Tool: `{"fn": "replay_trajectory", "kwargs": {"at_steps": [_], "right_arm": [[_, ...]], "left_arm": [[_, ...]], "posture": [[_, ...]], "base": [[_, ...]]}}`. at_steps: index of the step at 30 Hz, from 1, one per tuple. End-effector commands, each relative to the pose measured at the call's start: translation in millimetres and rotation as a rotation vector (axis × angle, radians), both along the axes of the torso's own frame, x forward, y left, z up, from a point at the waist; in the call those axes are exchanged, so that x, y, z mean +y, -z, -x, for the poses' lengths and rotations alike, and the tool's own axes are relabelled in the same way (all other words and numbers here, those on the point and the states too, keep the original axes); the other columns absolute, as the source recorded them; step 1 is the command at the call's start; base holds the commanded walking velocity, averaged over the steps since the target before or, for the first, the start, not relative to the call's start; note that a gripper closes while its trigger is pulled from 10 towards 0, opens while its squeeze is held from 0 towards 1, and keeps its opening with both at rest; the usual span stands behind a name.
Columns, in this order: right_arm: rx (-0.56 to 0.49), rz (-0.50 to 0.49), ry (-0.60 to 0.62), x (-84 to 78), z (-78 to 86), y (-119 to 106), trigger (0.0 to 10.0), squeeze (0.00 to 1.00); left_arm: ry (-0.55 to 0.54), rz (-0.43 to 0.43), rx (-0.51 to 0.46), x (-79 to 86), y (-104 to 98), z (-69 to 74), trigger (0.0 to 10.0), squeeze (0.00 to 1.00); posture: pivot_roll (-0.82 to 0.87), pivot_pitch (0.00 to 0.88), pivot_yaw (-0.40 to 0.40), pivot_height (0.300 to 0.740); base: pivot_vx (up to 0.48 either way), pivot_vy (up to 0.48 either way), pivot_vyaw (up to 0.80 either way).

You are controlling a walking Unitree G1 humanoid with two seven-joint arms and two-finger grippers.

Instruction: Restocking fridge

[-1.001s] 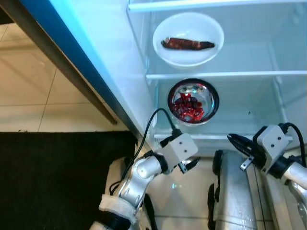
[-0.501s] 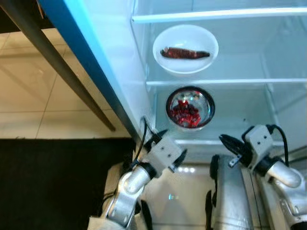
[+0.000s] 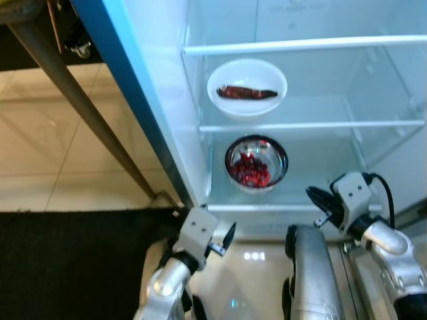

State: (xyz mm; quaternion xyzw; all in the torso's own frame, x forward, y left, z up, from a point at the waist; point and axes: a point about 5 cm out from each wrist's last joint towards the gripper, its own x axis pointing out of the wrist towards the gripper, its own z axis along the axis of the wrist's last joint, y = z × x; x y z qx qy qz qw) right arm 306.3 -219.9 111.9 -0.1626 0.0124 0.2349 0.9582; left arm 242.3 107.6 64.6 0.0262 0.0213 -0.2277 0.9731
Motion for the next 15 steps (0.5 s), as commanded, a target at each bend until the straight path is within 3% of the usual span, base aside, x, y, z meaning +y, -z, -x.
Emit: {"fn": "replay_trajectory", "kwargs": {"at_steps": [1,5,10,14,15], "right_arm": [[0.059,-0.023,0.017,1.8,3.1,15,10.0,0.0],[0.093,-0.08,0.014,9.2,-0.9,22,10.0,0.0],[0.116,-0.106,0.018,14.3,-5.3,26,10.0,0.0],[0.15,-0.129,0.03,18.3,-7.6,32,10.0,0.0],[0.173,-0.155,0.031,22.4,-8.0,36,10.0,0.0]], "left_arm": [[-0.046,0.037,0.046,7.2,15,5.3,10.0,0.0],[-0.134,0.08,0.106,22.4,32,3.3,10.0,0.0],[-0.151,0.089,0.132,27.2,42,5.0,10.0,0.0],[-0.169,0.109,0.142,29.7,46,4.5,10.0,0.0],[-0.18,0.131,0.107,32.1,42,0.0,10.0,0.0]], "posture": [[-0.08,0.204,0.073,0.406],[-0.08,0.178,0.062,0.406],[-0.08,0.162,0.053,0.406],[-0.08,0.149,0.047,0.406],[-0.08,0.141,0.042,0.406]], "base": [[0.0,0.0,0.0],[0.0,0.0,0.0],[0.0,0.0,0.0],[0.0,0.0,0.0],[0.0,0.0,0.0]]}}
